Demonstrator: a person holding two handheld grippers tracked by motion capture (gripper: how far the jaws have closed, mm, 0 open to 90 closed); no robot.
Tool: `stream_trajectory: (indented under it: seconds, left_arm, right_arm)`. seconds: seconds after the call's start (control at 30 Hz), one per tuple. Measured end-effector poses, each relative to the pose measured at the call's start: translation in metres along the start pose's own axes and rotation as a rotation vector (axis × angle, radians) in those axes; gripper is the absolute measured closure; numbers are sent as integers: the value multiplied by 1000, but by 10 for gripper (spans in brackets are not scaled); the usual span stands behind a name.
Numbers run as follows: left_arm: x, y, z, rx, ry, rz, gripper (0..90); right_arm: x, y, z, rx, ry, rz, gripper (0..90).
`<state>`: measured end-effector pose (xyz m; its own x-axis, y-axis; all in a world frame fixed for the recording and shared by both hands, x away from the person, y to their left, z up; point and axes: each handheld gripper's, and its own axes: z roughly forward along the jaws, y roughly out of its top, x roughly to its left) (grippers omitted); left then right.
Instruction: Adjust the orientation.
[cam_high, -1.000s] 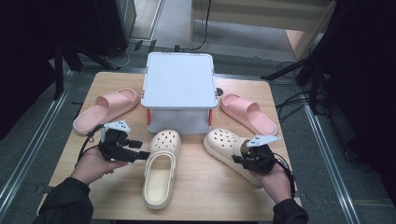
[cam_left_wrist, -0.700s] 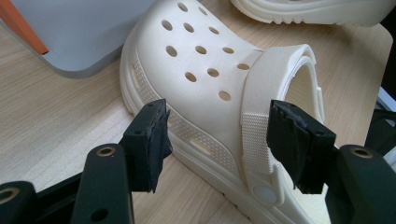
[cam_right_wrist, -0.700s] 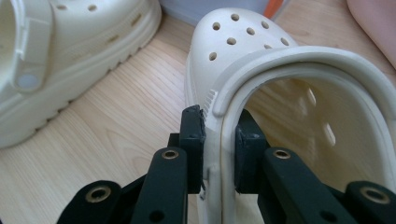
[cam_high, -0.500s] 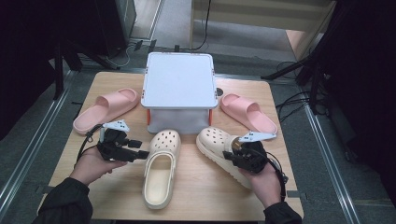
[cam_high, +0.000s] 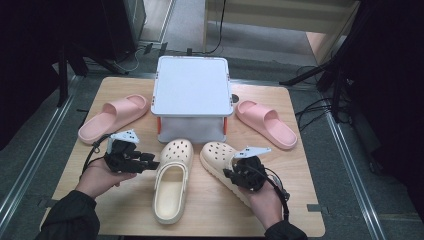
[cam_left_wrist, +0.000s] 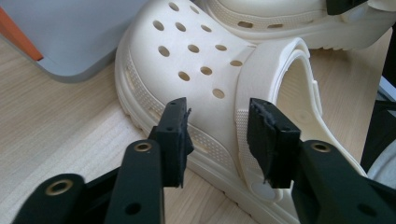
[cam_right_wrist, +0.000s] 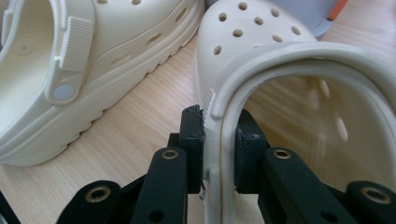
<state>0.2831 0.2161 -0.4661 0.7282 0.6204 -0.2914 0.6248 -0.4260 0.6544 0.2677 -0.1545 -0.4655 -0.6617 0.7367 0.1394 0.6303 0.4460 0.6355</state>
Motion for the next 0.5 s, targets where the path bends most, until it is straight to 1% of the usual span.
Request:
stream_trajectory:
  seconds: [0.07,0.1,0.23,0.33,0.37,0.5]
  left_arm:
    - [0,0,1,10,1,7,601]
    - [0,0,1,10,1,7,602]
    - [-1,-1,2,18,1,11,607]
    - [-1,-1,4,20,-3,14,612]
    - [-1,-1,4,20,-3,14,613]
    - [-3,-1,7,31,-3,21,613]
  right_arm:
    - [7,0,7,16,5,1,773]
    - [10,0,8,22,5,12,771]
    - [19,1,17,30,8,15,757]
    - [25,2,22,24,9,17,749]
    - [25,2,22,24,9,17,749]
    - [32,4,27,12,27,33,736]
